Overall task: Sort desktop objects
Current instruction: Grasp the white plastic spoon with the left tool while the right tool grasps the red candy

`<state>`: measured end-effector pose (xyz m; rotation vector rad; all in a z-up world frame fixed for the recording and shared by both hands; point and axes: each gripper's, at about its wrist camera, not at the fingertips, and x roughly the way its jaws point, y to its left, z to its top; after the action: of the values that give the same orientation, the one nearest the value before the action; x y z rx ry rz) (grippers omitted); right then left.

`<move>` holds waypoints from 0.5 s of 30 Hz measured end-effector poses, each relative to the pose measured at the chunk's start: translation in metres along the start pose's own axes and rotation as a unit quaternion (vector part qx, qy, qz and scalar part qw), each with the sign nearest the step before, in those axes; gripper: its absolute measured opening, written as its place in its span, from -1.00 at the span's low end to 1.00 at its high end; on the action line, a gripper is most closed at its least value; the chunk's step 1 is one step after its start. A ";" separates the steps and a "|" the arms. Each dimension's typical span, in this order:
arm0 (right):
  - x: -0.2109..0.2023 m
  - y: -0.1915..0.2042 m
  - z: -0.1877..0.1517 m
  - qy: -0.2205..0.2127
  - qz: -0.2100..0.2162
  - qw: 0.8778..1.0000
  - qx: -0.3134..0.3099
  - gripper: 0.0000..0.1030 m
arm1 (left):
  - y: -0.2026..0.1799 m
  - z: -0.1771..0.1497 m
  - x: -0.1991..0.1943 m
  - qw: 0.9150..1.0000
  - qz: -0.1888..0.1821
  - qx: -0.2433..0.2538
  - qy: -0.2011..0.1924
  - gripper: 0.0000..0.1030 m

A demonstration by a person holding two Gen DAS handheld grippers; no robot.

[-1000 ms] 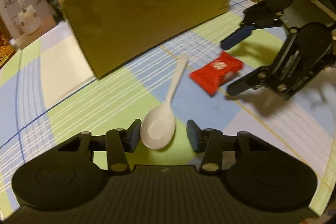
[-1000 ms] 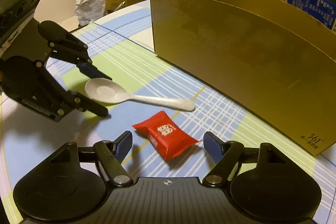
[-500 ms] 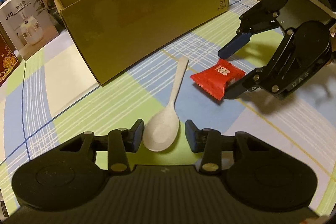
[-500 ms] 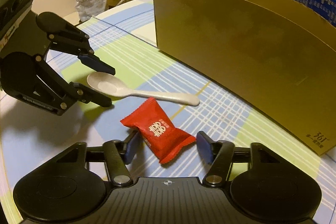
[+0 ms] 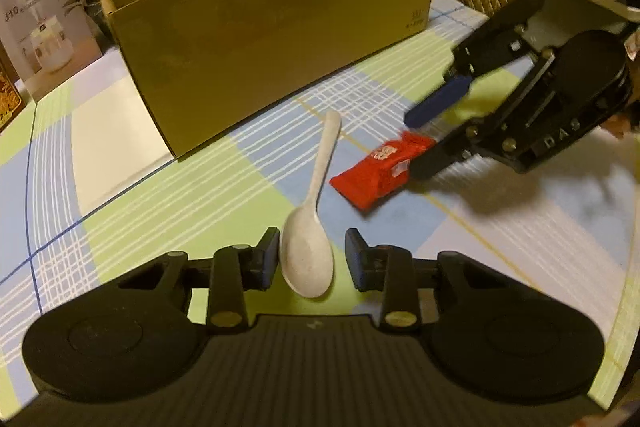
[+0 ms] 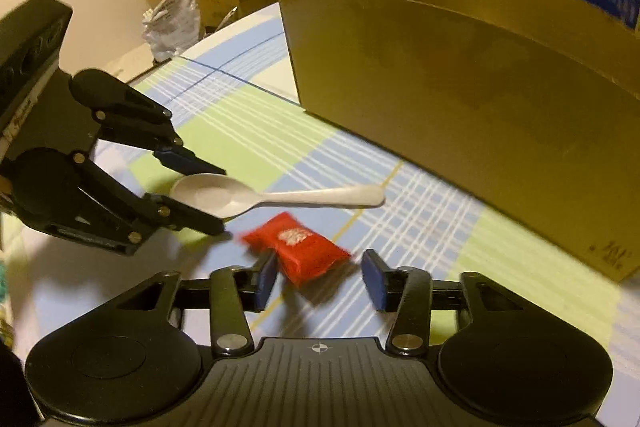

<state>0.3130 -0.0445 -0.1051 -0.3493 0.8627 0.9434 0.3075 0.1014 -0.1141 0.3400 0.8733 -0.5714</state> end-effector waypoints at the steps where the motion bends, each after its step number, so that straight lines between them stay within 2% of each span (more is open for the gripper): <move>1: 0.003 0.001 0.000 0.001 0.001 1.000 -0.004 0.02 | -0.001 0.000 0.000 1.000 0.000 0.003 0.002 -0.41; 7: 0.011 0.013 0.002 -0.011 -0.004 0.998 -0.057 0.09 | 0.000 -0.003 -0.001 1.000 0.008 0.003 -0.003 -0.41; 11: 0.016 0.020 0.005 -0.022 -0.009 0.995 -0.096 0.35 | 0.001 -0.006 -0.004 1.000 0.010 0.005 -0.011 -0.25; 15: 0.023 0.016 0.011 -0.024 0.003 0.995 -0.097 0.39 | 0.001 -0.010 -0.003 1.000 0.010 0.011 -0.005 -0.14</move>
<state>0.3117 -0.0160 -0.1144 -0.4888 0.7305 1.0391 0.3005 0.1077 -0.1178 0.3654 0.8532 -0.5638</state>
